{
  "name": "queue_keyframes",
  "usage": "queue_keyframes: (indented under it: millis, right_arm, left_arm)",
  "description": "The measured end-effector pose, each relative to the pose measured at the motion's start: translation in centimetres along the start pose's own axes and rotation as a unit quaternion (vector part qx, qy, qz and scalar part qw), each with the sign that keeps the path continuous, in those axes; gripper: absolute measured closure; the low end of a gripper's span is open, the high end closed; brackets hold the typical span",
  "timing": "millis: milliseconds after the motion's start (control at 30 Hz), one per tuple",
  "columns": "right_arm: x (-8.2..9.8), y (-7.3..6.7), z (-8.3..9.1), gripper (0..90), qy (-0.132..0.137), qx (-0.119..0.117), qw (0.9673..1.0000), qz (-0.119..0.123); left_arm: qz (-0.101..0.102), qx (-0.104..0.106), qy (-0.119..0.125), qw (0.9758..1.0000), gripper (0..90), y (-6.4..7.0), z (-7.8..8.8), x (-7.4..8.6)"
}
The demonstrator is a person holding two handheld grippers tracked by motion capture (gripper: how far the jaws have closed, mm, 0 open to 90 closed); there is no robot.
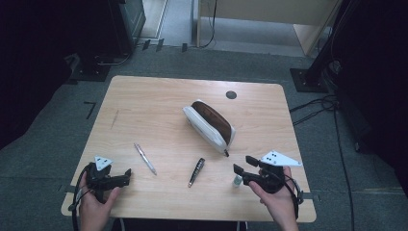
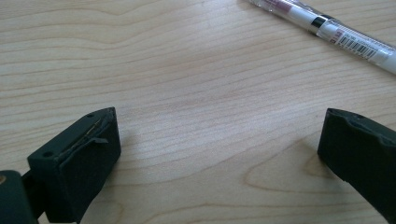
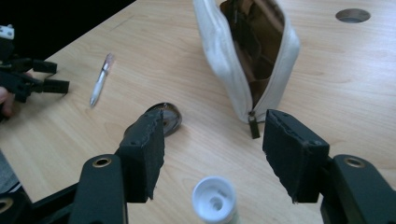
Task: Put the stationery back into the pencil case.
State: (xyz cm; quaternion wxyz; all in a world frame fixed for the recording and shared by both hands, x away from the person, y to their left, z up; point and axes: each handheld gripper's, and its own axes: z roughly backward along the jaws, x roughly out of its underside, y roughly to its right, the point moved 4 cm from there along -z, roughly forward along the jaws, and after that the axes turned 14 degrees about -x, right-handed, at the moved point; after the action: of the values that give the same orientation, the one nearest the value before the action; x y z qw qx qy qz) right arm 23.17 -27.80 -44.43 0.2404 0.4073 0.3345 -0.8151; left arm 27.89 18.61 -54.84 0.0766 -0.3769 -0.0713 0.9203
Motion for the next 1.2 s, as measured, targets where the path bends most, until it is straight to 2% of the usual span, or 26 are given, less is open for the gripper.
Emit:
queue_keyframes:
  millis: [200,367,533,700,733,1033,1200]
  right_arm:
    - [1.8,-0.1,-0.1,39.9,0.001,0.002,1.0,-0.003]
    - [2.9,0.2,-0.4,39.1,0.0,0.013,0.9998,0.016]
    - [3.5,0.1,-0.7,42.4,-0.001,0.014,0.9997,0.022]
    - [4.0,-0.2,-1.3,48.7,-0.009,0.026,0.9987,0.043]
    - [4.2,-0.2,-1.5,50.0,-0.013,0.038,0.9976,0.056]
    - [5.2,-0.1,-1.3,54.5,-0.012,0.037,0.9982,0.045]
    - [5.4,0.0,-1.0,64.4,-0.011,0.045,0.9975,0.054]
  left_arm:
    - [0.001,0.0,0.0,1.0,0.0,0.0,0.0,0.0]
    - [0.001,0.0,0.0,1.0,0.0,0.0,0.0,0.0]
    - [0.001,0.0,0.0,1.0,0.0,0.0,0.0,0.0]
    - [0.0,0.0,0.0,1.0,0.0,0.0,0.0,0.0]
    - [0.001,0.0,0.0,1.0,0.0,0.0,0.0,0.0]
    - [0.0,0.0,0.0,1.0,0.0,0.0,0.0,0.0]
    - [0.0,0.0,0.0,1.0,0.0,0.0,0.0,0.0]
